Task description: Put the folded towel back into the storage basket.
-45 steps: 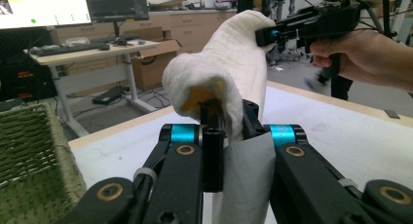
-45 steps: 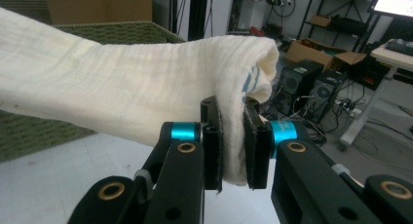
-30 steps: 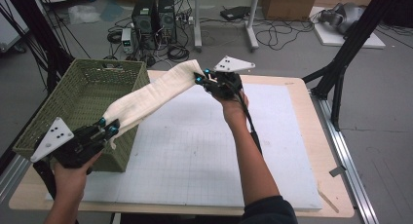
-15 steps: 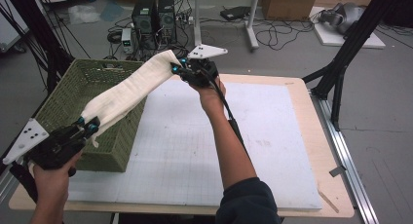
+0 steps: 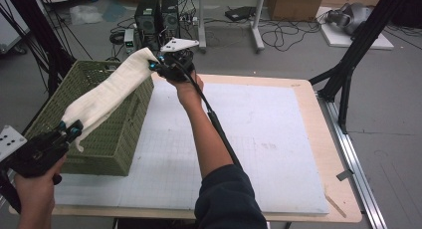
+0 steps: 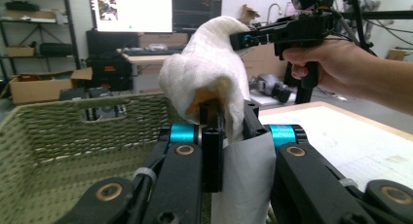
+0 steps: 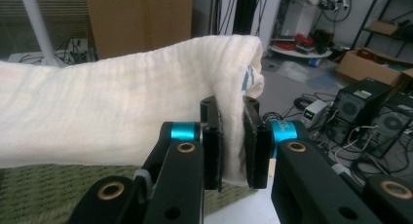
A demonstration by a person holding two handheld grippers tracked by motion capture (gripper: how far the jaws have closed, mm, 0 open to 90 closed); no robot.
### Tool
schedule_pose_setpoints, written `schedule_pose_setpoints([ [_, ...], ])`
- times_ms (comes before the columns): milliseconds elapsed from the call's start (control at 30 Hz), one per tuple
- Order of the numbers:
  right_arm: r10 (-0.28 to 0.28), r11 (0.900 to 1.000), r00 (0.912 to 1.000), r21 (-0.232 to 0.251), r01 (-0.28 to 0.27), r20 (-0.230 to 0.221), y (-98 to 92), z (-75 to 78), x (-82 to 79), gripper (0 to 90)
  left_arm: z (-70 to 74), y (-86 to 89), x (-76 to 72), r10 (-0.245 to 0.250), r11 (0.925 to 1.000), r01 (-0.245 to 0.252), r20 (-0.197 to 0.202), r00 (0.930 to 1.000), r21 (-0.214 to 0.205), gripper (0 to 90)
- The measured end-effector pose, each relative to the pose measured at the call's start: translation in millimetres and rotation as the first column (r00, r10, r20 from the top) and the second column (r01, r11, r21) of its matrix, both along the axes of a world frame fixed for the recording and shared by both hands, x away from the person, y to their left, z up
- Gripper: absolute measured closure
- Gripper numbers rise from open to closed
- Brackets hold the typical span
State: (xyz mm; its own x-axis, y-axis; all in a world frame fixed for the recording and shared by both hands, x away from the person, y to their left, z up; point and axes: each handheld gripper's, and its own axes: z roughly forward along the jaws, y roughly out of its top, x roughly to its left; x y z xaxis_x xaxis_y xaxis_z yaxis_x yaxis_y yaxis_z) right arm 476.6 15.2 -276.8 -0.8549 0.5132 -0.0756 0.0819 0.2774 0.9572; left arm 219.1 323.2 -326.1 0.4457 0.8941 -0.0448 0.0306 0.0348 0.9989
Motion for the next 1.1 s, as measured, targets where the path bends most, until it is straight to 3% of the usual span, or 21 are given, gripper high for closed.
schedule_pose_setpoints([
  [133, 0.02, 0.9997, 0.9998, -0.013, -0.02, -0.008, 25.5, -3.2, 6.2, 81.1, -1.3, 8.3, -4.1, 0.029, 0.9996, -0.029, -0.008, 0.9996, 0.0, 81.0],
  [533, 0.051, 0.9982, 0.9982, -0.03, -0.052, -0.034, 69.4, -13.3, 17.8, 81.2, -7.2, 22.5, -12.1, 0.085, 0.9964, -0.084, -0.035, 0.9958, 0.012, 80.9],
  [700, 0.047, 0.9976, 0.9972, -0.049, -0.05, -0.059, 89.1, -20.6, 25.3, 81.2, -13.9, 23.3, -9.2, 0.142, 0.9893, -0.14, -0.076, 0.9869, 0.042, 80.7],
  [733, 0.047, 0.9973, 0.9969, -0.054, -0.05, -0.064, 93.9, -21.6, 26.6, 81.2, -15.5, 23.8, -8.0, 0.16, 0.9866, -0.157, -0.092, 0.9828, 0.046, 78.8],
  [767, 0.023, 0.9965, 0.9981, -0.079, -0.027, -0.058, 105.4, -23.5, 28.6, 74.1, -16.9, 25.0, -6.2, 0.181, 0.9833, -0.177, -0.118, 0.9764, 0.04, 57.8],
  [800, 0.023, 0.9965, 0.9981, -0.079, -0.027, -0.058, 105.4, -23.5, 28.6, 74.1, -17.9, 26.8, -4.5, 0.196, 0.9805, -0.195, -0.15, 0.969, 0.024, 57.8],
  [833, -0.033, 0.9946, 0.9985, -0.1, 0.029, -0.044, 111.6, -25.6, 29.1, 56.2, -18.6, 28.4, -3.6, 0.213, 0.9766, -0.215, -0.175, 0.9611, 0.012, 47.7],
  [867, -0.077, 0.9926, 0.995, -0.099, 0.07, -0.065, 117.2, -28.2, 31.0, 49.2, -18.9, 29.6, -3.7, 0.231, 0.9723, -0.234, -0.185, 0.9552, 0.007, 34.5],
  [900, -0.077, 0.9926, 0.995, -0.099, 0.07, -0.065, 117.2, -28.2, 31.0, 49.2, -18.9, 30.7, -4.6, 0.249, 0.9676, -0.252, -0.185, 0.9507, 0.003, 34.5],
  [967, -0.069, 0.994, 0.995, -0.09, 0.062, -0.073, 117.8, -28.4, 29.9, 45.7, -18.1, 32.4, -6.4, 0.264, 0.9628, -0.27, -0.178, 0.9479, -0.01, 31.0],
  [1100, -0.06, 0.9937, 0.9956, -0.099, 0.053, -0.071, 111.8, -27.9, 25.0, 43.7, -17.8, 34.7, -7.4, 0.257, 0.9628, -0.267, -0.178, 0.95, -0.039, 27.1],
])
